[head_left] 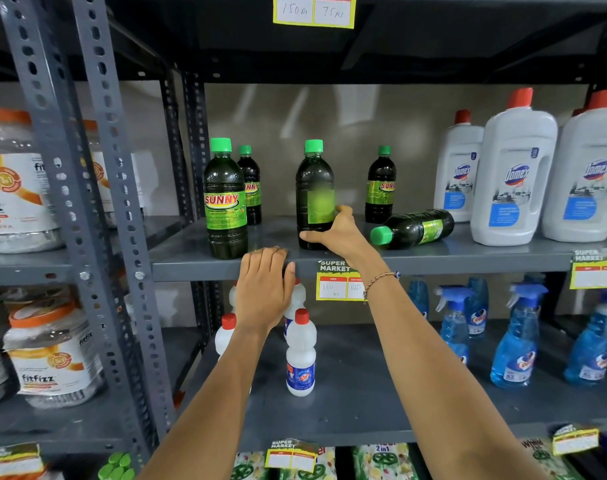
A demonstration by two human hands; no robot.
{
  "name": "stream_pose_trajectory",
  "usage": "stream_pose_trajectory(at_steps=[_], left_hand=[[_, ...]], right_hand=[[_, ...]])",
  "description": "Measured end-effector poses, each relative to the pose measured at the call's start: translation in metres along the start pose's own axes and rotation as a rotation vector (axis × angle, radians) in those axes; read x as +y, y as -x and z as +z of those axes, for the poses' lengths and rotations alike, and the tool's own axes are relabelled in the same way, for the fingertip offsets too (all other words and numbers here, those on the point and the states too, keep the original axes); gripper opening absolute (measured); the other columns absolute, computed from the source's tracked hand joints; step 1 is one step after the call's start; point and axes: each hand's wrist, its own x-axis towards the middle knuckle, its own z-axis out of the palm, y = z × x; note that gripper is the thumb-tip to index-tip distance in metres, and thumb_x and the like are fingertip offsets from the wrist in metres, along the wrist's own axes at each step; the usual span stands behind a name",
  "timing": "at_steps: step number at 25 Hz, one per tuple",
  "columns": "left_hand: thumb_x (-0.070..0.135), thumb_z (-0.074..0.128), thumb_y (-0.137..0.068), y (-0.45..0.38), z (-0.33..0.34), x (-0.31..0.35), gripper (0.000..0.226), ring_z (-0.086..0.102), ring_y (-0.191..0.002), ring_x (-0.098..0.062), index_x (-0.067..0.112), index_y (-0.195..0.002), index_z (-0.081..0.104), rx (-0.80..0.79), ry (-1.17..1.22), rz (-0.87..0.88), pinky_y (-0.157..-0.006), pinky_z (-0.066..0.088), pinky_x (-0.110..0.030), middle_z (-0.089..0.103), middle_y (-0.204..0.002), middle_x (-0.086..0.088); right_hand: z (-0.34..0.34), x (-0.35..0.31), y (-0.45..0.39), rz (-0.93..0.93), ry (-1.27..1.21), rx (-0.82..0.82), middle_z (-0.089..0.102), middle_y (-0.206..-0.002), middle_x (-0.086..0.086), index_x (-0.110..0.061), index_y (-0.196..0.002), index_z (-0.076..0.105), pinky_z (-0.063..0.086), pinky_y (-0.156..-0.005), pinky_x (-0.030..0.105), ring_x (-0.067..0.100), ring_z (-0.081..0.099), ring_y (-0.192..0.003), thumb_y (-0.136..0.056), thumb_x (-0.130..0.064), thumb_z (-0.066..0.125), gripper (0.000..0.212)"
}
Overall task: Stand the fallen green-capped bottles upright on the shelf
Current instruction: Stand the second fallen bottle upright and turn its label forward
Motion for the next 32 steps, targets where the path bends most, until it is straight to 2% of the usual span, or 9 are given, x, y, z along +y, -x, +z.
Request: stream_pose_trajectory(at_steps=[4, 8, 10, 13, 18, 22, 26, 30, 32], left_hand=[[0.032, 0.038, -0.098, 0.0, 0.001, 0.0, 0.032, 0.056, -0.101, -0.025, 0.01, -0.109, 0.059, 0.006, 0.014, 0.003, -0.096, 0.034, -0.034, 0.064, -0.108, -0.005], [0.031, 0.038, -0.097, 0.0, 0.002, 0.001, 0.033, 0.057, -0.1, -0.025, 0.01, -0.108, 0.059, 0.017, 0.0, 0.007, -0.096, 0.033, -0.034, 0.064, -0.108, -0.006], [0.032, 0.038, -0.097, 0.0, 0.002, 0.001, 0.033, 0.057, -0.1, -0.025, 0.01, -0.108, 0.059, 0.013, 0.002, 0.003, -0.096, 0.033, -0.034, 0.064, -0.108, -0.006], [0.032, 0.038, -0.098, 0.001, 0.002, 0.0, 0.033, 0.056, -0.1, -0.025, 0.01, -0.109, 0.059, 0.006, 0.016, -0.001, -0.096, 0.035, -0.034, 0.064, -0.108, -0.006], [0.031, 0.039, -0.098, 0.001, 0.002, 0.0, 0.031, 0.057, -0.1, -0.026, 0.01, -0.109, 0.059, 0.014, 0.0, 0.007, -0.096, 0.035, -0.035, 0.064, -0.108, -0.006], [0.031, 0.039, -0.097, 0.001, 0.003, 0.0, 0.031, 0.057, -0.101, -0.026, 0.01, -0.109, 0.059, 0.011, 0.003, 0.004, -0.096, 0.035, -0.035, 0.064, -0.109, -0.006], [0.032, 0.039, -0.097, 0.001, 0.003, 0.0, 0.032, 0.057, -0.101, -0.025, 0.01, -0.109, 0.059, 0.015, 0.0, 0.006, -0.096, 0.035, -0.035, 0.064, -0.109, -0.006], [0.031, 0.04, -0.097, 0.001, 0.003, 0.0, 0.03, 0.057, -0.101, -0.025, 0.01, -0.109, 0.059, 0.018, 0.01, 0.006, -0.096, 0.036, -0.035, 0.064, -0.109, -0.006], [0.031, 0.04, -0.097, 0.001, 0.003, -0.001, 0.03, 0.057, -0.101, -0.025, 0.01, -0.108, 0.059, 0.024, 0.005, 0.011, -0.096, 0.036, -0.035, 0.064, -0.109, -0.006]], right_hand=[[-0.003, 0.003, -0.005, 0.04, 0.026, -0.077, 0.07, -0.107, 0.005, -0.011, -0.113, 0.062, 0.053, -0.091, 0.037, 0.022, 0.066, -0.103, -0.06, -0.027, 0.085, 0.059], [0.0, 0.0, 0.002, 0.057, 0.115, 0.09, 0.06, -0.111, 0.004, -0.006, -0.118, 0.05, 0.046, -0.081, 0.03, 0.019, 0.058, -0.102, -0.058, -0.041, 0.088, 0.079], [-0.004, -0.003, 0.003, 0.074, 0.042, 0.035, 0.063, -0.112, 0.007, -0.006, -0.118, 0.05, 0.048, -0.082, 0.03, 0.021, 0.06, -0.104, -0.063, -0.033, 0.087, 0.072], [-0.01, -0.005, 0.006, 0.063, -0.042, -0.083, 0.071, -0.109, 0.012, -0.008, -0.109, 0.065, 0.049, -0.076, 0.022, 0.023, 0.065, -0.101, -0.07, -0.01, 0.08, 0.042], [-0.003, -0.003, 0.008, 0.034, 0.104, 0.081, 0.066, -0.105, 0.003, -0.008, -0.114, 0.056, 0.048, -0.079, 0.028, 0.018, 0.062, -0.096, -0.06, -0.031, 0.089, 0.067], [-0.008, -0.004, 0.006, 0.054, 0.032, 0.001, 0.069, -0.106, 0.008, -0.009, -0.11, 0.06, 0.051, -0.083, 0.032, 0.025, 0.065, -0.103, -0.065, -0.017, 0.083, 0.052], [-0.003, -0.005, 0.012, 0.002, 0.128, 0.086, 0.059, -0.109, 0.003, -0.007, -0.118, 0.049, 0.044, -0.081, 0.029, 0.017, 0.056, -0.1, -0.064, -0.032, 0.087, 0.071], [-0.007, -0.005, 0.008, 0.026, 0.058, 0.003, 0.067, -0.107, 0.004, -0.01, -0.115, 0.056, 0.049, -0.077, 0.028, 0.022, 0.064, -0.102, -0.066, -0.02, 0.082, 0.057], [-0.005, -0.004, 0.011, 0.0, 0.125, 0.041, 0.069, -0.106, 0.002, -0.011, -0.114, 0.06, 0.049, -0.076, 0.026, 0.02, 0.065, -0.101, -0.062, -0.025, 0.086, 0.06]])
